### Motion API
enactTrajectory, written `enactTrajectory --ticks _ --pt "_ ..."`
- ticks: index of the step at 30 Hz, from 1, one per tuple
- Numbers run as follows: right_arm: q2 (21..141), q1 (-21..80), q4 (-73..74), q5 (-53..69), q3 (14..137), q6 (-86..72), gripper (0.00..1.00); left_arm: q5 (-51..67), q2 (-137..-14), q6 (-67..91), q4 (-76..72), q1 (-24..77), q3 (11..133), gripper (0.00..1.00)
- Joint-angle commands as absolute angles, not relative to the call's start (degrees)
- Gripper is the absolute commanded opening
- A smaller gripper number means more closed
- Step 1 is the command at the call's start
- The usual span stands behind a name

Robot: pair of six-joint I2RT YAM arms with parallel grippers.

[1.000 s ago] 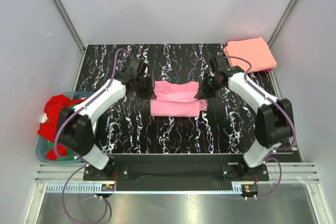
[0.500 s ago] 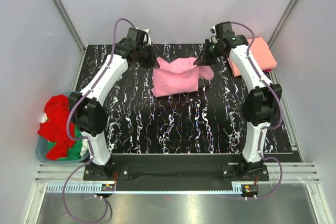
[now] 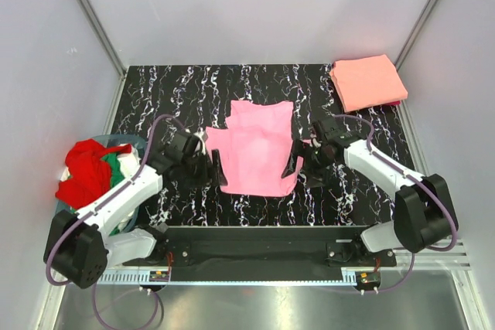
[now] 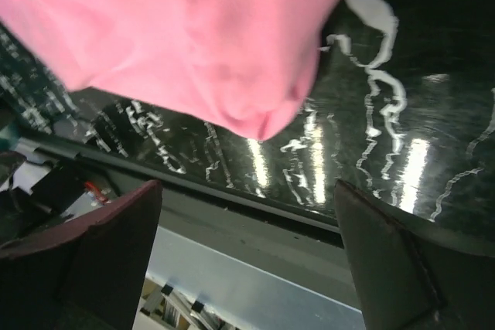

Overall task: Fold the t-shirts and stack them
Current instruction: Fold the tshirt

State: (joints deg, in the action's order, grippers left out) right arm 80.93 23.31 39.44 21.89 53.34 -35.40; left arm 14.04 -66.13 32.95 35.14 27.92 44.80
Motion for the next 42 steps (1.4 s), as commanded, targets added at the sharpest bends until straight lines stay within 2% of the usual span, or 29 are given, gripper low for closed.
enactTrajectory --ticks 1,4,9,13,18,25,26,28,29,31,32,34,36,39,42 --pt "77.34 23.20 36.73 15.23 54.40 -36.48 0.99 10.64 -61.19 36.30 32.25 27.86 42.36 0.91" --pt "78.74 23.12 41.30 9.87 60.10 -34.02 1.00 5.29 -62.74 34.37 35.50 27.77 47.52 0.97" --pt "82.78 19.00 42.10 7.20 65.91 -32.53 1.00 0.27 -72.74 32.26 34.81 26.90 56.14 0.97" --pt "91.55 14.25 41.66 7.82 69.25 -31.12 1.00 0.18 -82.60 31.03 32.87 20.94 60.81 0.95" --pt "101.67 13.01 39.82 9.93 74.35 -30.32 0.97 0.35 -95.77 30.59 31.73 17.05 66.96 0.93" --pt "110.29 12.83 37.97 11.95 77.87 -30.76 0.81 3.51 -106.34 32.34 29.01 14.24 70.05 0.89" --pt "110.74 12.75 37.62 12.21 78.13 -30.67 0.72 3.78 -106.96 32.43 27.79 14.15 70.05 0.88" --pt "111.44 12.83 36.83 12.74 78.48 -30.85 0.61 4.22 -108.36 32.78 26.90 13.98 70.48 0.79" --pt "111.79 12.75 36.83 12.74 78.83 -30.94 0.45 4.31 -108.89 32.96 26.29 13.97 70.75 0.71" --pt "113.20 12.74 36.83 13.62 80.58 -30.76 0.29 5.88 -110.74 32.70 25.58 13.97 72.68 0.36" --pt "113.73 12.74 36.91 13.97 81.47 -30.67 0.18 6.41 -111.44 32.70 25.58 13.97 73.73 0.18" --pt "115.30 12.83 37.61 15.73 85.05 -30.06 0.09 8.25 -112.93 31.91 25.66 14.06 77.42 0.00" --pt "116.10 12.83 38.93 16.78 88.23 -29.27 0.00 9.31 -113.03 31.64 27.41 14.06 81.45 0.00" --pt "114.36 12.83 41.83 18.01 93.33 -27.60 0.00 9.75 -109.53 30.85 30.75 14.15 84.89 0.00" --pt "104.63 13.27 41.66 19.59 92.03 -27.42 0.00 9.58 -101.73 30.41 32.61 15.64 83.16 0.00"
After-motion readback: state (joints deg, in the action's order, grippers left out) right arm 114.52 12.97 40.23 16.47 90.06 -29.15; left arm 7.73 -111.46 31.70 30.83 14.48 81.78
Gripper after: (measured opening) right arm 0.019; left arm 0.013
